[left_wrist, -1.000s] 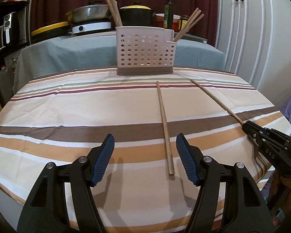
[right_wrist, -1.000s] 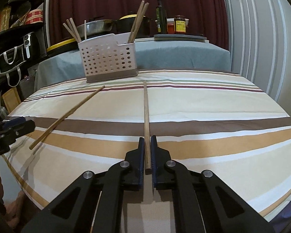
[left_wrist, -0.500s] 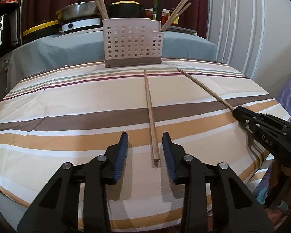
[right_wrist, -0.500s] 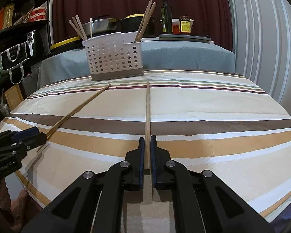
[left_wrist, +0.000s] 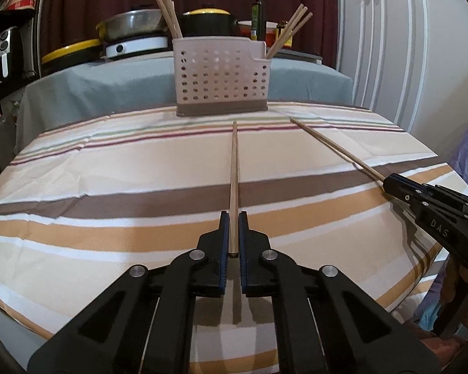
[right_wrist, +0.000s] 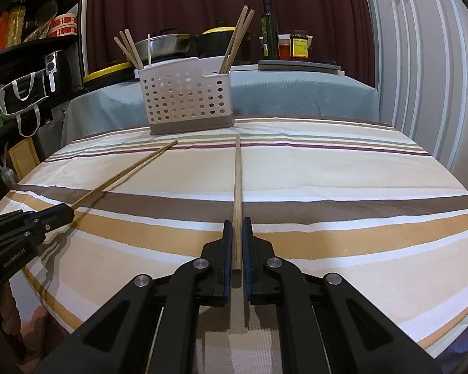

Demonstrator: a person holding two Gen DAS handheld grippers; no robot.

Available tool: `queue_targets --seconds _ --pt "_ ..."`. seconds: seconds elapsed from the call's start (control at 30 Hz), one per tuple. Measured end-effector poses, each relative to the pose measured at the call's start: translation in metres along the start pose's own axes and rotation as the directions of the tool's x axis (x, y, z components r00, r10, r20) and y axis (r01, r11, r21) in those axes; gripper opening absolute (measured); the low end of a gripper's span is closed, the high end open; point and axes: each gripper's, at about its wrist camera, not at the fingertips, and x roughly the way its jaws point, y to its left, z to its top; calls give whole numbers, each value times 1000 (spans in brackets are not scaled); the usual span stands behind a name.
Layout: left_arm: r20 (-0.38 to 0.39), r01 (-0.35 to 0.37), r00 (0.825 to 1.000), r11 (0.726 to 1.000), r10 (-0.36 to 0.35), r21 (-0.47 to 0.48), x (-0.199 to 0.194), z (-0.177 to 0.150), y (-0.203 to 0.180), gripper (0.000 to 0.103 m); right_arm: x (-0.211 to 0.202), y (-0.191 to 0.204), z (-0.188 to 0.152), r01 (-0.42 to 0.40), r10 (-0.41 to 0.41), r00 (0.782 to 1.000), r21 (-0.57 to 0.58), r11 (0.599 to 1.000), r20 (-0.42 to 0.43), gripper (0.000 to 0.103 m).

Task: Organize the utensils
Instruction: 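Close the right gripper on one chopstick while the left gripper grasps another, then lift both held chopsticks upright and carry them over the white caddy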

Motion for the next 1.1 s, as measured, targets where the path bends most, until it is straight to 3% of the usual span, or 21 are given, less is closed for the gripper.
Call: queue_targets --seconds 0.43,1.1 --pt "101 -55 993 998 54 4 -27 29 11 6 -24 3 28 20 -19 997 -5 1000 78 7" --pt "265 -129 953 988 148 -87 -97 111 52 6 -77 6 96 34 -33 970 -2 999 242 7"
